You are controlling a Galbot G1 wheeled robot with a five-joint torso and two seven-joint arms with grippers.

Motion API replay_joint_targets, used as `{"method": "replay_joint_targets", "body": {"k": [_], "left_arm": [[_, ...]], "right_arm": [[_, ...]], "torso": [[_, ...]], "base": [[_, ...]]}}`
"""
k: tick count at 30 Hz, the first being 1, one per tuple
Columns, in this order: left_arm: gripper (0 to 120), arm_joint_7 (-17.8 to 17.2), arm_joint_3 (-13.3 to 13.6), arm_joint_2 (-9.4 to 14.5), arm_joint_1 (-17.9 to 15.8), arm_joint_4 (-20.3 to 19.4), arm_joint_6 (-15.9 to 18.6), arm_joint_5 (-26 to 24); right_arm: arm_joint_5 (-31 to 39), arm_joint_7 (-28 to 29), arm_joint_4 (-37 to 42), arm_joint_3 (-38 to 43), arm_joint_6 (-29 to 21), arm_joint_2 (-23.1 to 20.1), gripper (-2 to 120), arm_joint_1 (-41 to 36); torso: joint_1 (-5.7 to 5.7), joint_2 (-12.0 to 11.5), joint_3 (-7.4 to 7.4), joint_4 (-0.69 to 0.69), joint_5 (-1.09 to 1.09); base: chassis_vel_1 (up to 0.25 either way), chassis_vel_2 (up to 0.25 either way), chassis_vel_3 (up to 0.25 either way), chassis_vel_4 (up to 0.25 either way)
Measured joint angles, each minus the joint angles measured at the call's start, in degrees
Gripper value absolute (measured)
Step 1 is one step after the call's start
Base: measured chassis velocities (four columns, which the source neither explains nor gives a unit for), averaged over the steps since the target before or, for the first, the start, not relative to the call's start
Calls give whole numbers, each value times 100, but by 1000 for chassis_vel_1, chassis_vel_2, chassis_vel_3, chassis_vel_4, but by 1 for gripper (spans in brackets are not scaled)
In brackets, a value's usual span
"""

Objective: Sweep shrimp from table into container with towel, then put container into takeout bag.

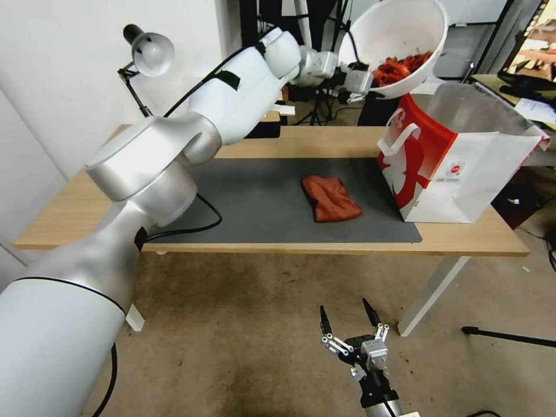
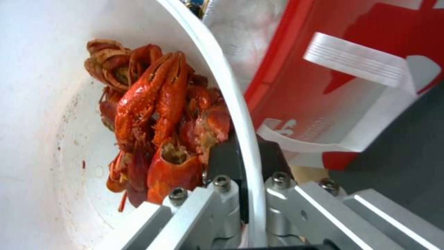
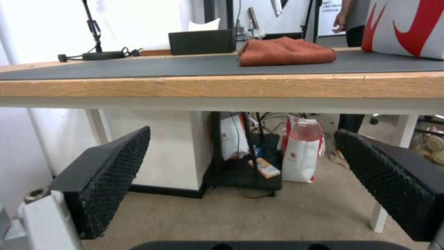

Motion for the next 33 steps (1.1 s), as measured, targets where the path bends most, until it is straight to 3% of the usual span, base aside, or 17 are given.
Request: {"method": "replay_joint_targets", "body": {"k": [3,5,8,9,11,12,14,23,33], "left_arm": [[0,-128,233,14,-64,-136,5,-61],[0,-419,539,23,-88,-391,8,-69],[0,-594,696,24,-96,-561,49,-71],[0,-815,835,26,-102,-713,101,-80],[0,-1143,1061,29,-135,-931,230,-248],[0,-1143,1061,29,-135,-931,230,-248],[0,-1312,1309,36,-176,-1113,393,-543],[0,-1395,1899,43,-170,-1489,543,-906],[0,-1218,2112,49,-266,-1696,627,-979]], "right_arm": [[-27,-11,-15,-37,8,39,100,0],[-71,-22,-24,-65,11,77,100,-3],[-85,-24,-27,-68,13,87,100,-8],[-91,-29,-33,-66,19,94,100,-17],[-95,-38,-41,-52,41,111,100,-39],[-95,-38,-41,-52,41,111,100,-39],[-98,-48,-59,-41,75,132,100,-65],[-123,-62,-70,-38,96,176,100,-88],[-138,-85,-130,-36,121,247,100,-99]], "torso": [[0,0,0,1,0],[0,0,0,0,0],[0,0,0,-1,0],[0,0,0,-2,0],[0,0,0,-2,1],[0,0,0,-2,1],[0,0,0,-1,0],[0,0,0,0,0],[0,0,0,0,-4]], "base": [[0,0,0,0],[0,0,0,0],[0,0,0,0],[0,0,0,0],[0,0,0,0],[0,0,0,0],[0,0,0,0],[0,0,0,0],[0,0,0,0]]}}
